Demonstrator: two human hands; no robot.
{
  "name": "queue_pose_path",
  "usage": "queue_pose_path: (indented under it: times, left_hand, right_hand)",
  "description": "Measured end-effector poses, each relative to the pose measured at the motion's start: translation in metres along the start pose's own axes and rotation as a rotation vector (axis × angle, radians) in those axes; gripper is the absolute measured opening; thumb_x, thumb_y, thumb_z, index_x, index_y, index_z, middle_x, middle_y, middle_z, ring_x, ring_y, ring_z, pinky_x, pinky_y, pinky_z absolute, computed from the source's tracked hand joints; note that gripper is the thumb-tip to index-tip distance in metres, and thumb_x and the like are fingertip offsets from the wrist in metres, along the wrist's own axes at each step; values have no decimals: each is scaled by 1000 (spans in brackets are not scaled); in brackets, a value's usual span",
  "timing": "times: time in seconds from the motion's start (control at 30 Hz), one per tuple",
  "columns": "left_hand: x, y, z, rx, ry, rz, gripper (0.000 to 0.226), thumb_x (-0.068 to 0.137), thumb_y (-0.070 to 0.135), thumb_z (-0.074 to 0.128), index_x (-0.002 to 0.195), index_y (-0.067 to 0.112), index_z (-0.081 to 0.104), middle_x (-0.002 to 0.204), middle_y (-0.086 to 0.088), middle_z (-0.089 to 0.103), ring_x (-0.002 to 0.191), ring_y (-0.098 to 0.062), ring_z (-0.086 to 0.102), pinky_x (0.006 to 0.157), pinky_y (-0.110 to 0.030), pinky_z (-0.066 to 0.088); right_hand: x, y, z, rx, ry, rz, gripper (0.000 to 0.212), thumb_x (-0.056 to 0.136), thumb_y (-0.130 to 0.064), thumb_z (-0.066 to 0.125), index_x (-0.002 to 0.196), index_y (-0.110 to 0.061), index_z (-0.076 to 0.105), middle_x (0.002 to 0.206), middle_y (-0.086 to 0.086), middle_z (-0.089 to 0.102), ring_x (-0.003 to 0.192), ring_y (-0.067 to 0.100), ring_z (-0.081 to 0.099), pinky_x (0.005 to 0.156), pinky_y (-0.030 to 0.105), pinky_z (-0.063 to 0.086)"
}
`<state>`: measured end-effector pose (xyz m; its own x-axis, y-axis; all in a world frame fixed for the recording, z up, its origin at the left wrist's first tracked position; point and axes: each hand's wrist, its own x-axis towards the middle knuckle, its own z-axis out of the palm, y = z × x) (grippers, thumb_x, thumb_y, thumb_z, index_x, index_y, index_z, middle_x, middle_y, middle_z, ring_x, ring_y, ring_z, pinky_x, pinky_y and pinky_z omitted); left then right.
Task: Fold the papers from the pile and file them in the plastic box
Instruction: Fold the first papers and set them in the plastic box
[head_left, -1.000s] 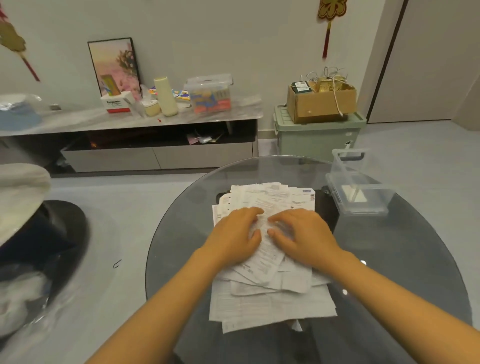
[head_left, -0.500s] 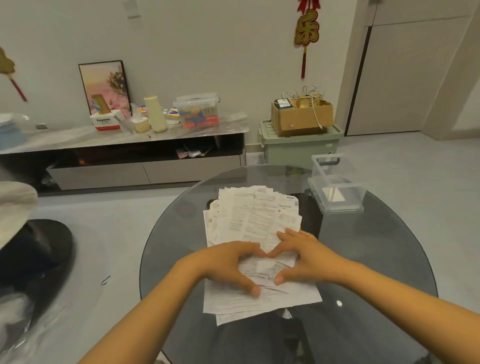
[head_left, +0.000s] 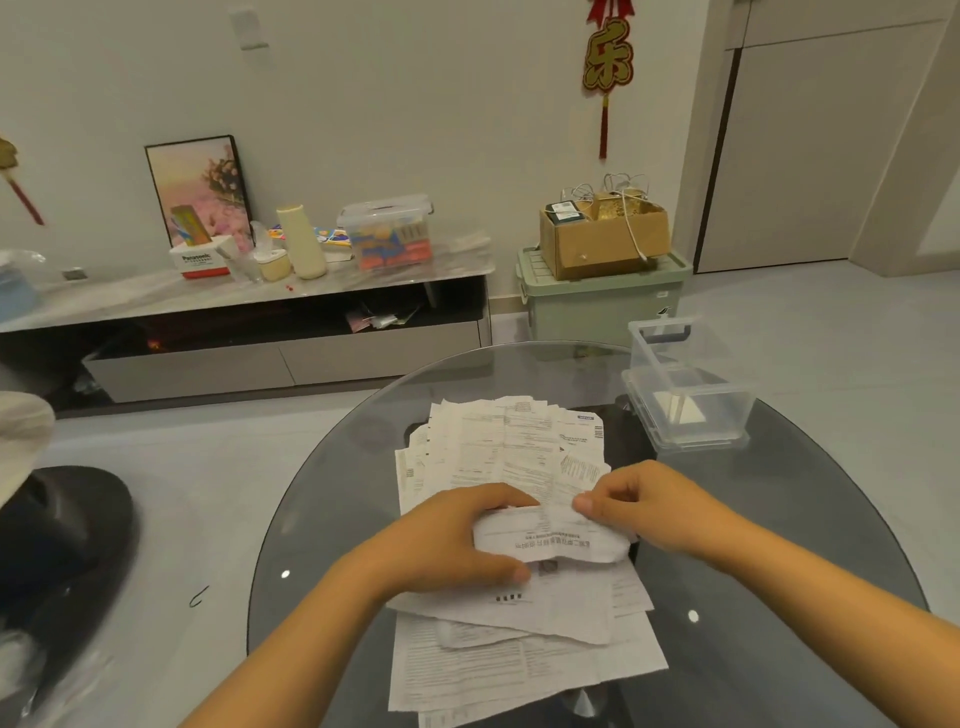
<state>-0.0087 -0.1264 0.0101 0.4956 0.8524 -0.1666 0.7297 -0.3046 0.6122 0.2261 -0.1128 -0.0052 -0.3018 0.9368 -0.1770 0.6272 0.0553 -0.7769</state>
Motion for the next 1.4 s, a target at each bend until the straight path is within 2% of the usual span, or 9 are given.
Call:
queue_pose_path:
  times: [0.17, 0.33, 0.57, 0.63, 0.73, 0.83, 0.93, 1.13, 1.4]
  left_hand:
    - [15, 4, -3, -151, 117, 8, 28, 86, 42, 63, 113, 46, 56, 110, 21, 59, 69, 4, 50, 75, -16, 47]
    - [29, 6, 6, -147, 218, -30, 22, 94, 42, 49, 98, 31, 67, 93, 16, 67, 82, 3, 58, 77, -19, 47]
    - [39, 5, 20, 8, 434, -145, 53, 90, 37, 59, 137, 31, 36, 121, 11, 48, 97, -8, 54, 81, -20, 43]
    - [38, 4, 23, 103, 423, -119, 69, 88, 36, 62, 144, 31, 23, 135, 11, 31, 112, -8, 46, 88, -19, 38]
    - [36, 6, 26, 270, 429, -35, 53, 86, 34, 64, 133, 33, 41, 132, 11, 28, 120, -11, 30, 96, -17, 26]
    - [31, 14, 27, 366, 350, 12, 29, 88, 43, 58, 114, 32, 58, 116, 14, 39, 110, -13, 32, 94, -21, 28]
    - [25, 16, 28, 421, 177, -10, 47, 85, 62, 49, 123, 34, 56, 122, 13, 45, 114, -9, 36, 101, -27, 30]
    - [13, 11, 25, 397, -76, -53, 81, 72, 69, 61, 141, 42, 29, 145, 17, 21, 134, -9, 18, 112, -36, 25]
    - [12, 17, 13, 329, -96, -2, 55, 84, 53, 59, 135, 39, 43, 145, 18, 32, 134, -3, 23, 107, -24, 30]
  right_hand:
    - [2, -3, 0, 78, 94, 0, 26, 90, -43, 54, 89, -21, 67, 80, -13, 67, 73, 1, 61, 62, 15, 44]
    - [-5, -9, 1, 206, 1, -78, 48, 73, -68, 45, 99, -33, 66, 101, -18, 67, 97, -3, 61, 86, 23, 49]
    - [11, 5, 10, 19, 208, 44, 8, 87, -29, 63, 91, -26, 58, 89, -17, 59, 81, 6, 61, 68, 26, 56]
    - [12, 5, 14, -48, 223, 55, 21, 85, -29, 65, 100, -32, 51, 89, -16, 56, 82, 7, 60, 69, 26, 55]
    - [12, 3, 18, -154, 225, 62, 36, 84, -28, 67, 110, -37, 44, 88, -15, 52, 82, 10, 59, 73, 31, 56]
    - [10, 1, 20, -51, 230, 86, 23, 85, -21, 66, 99, -32, 50, 86, -9, 53, 63, 11, 61, 56, 24, 54]
    - [2, -4, 20, 235, 94, 187, 8, 87, -10, 63, 93, -16, 64, 92, 6, 63, 56, 19, 69, 45, 21, 51]
    - [-8, -9, 7, 519, -289, 231, 32, 86, 7, 58, 116, -2, 60, 114, 14, 65, 88, 26, 71, 71, 28, 59]
    - [-8, -6, -15, 273, -341, 154, 32, 87, 5, 56, 113, -10, 64, 100, 10, 72, 90, 23, 70, 77, 27, 57]
